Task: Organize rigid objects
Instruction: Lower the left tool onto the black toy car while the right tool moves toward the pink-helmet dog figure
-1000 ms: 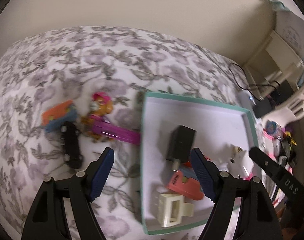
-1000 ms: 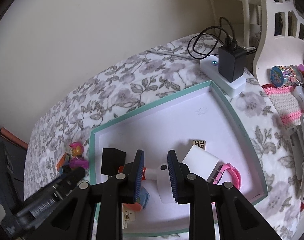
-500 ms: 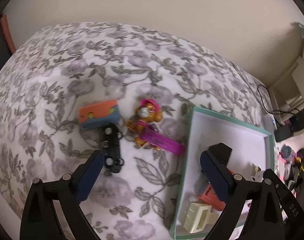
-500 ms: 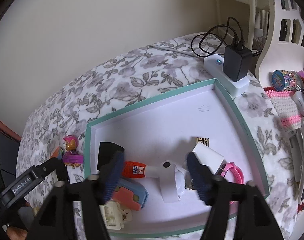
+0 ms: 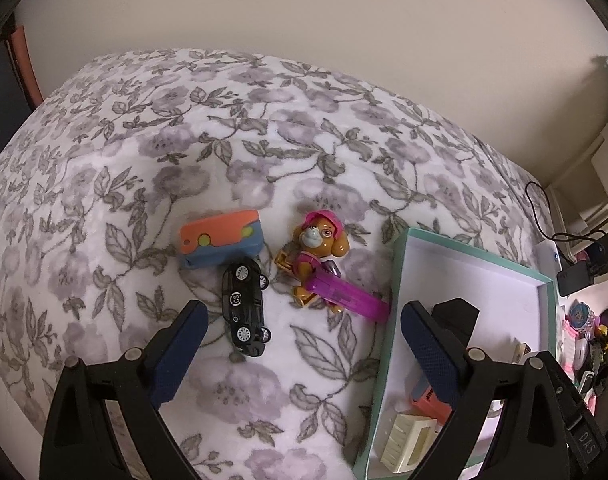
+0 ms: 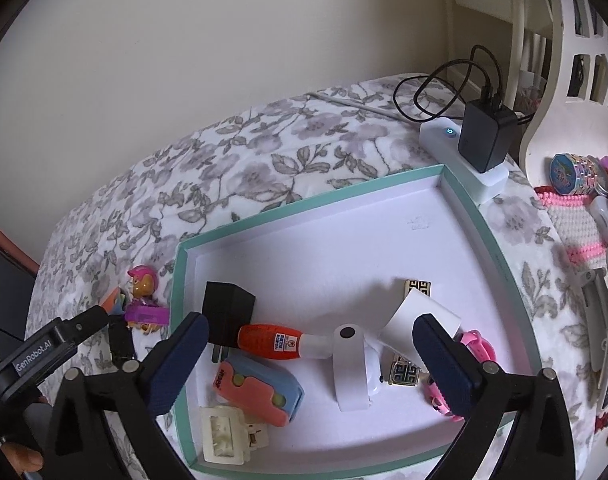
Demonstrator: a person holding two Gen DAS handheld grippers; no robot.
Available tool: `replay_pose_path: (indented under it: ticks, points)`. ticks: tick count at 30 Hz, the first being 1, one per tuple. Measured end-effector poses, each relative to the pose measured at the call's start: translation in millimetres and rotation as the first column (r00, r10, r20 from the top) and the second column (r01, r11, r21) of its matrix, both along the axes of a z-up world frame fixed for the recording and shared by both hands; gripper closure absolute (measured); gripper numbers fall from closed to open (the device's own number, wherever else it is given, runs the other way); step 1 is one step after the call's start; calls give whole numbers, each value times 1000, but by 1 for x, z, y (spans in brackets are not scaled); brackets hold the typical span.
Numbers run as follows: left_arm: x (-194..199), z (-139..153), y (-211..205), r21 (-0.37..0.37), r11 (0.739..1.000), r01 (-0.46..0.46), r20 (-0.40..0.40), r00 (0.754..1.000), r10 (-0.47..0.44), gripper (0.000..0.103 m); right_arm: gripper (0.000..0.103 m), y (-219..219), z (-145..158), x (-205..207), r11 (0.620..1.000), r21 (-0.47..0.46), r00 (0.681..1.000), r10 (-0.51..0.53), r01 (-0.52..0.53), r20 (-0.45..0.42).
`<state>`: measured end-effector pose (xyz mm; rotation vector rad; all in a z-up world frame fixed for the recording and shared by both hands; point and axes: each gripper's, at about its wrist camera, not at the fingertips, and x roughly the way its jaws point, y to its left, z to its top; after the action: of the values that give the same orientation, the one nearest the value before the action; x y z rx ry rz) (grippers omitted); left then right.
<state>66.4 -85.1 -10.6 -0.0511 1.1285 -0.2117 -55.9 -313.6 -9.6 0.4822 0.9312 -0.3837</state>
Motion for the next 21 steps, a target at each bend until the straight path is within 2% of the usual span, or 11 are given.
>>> replay_pose_path:
  ticks: [6, 11, 13, 21]
  points:
    - [2, 0, 4, 2, 1000, -10, 5, 1000, 10, 6, 0, 5, 5, 1, 1000, -26, 999, 6, -5, 52]
    - [5, 1, 10, 12, 999, -32, 13, 999, 31, 6, 0, 11, 10, 4, 999, 6, 993, 32, -33, 112]
    - [6, 3, 13, 22, 999, -35, 21, 999, 35, 6, 0, 17, 12, 5, 999, -19, 991, 36, -34, 133]
    - [17, 6, 33, 36, 997, -74, 40, 997, 72, 6, 0, 40, 8, 19, 993, -48, 991, 109, -105, 82]
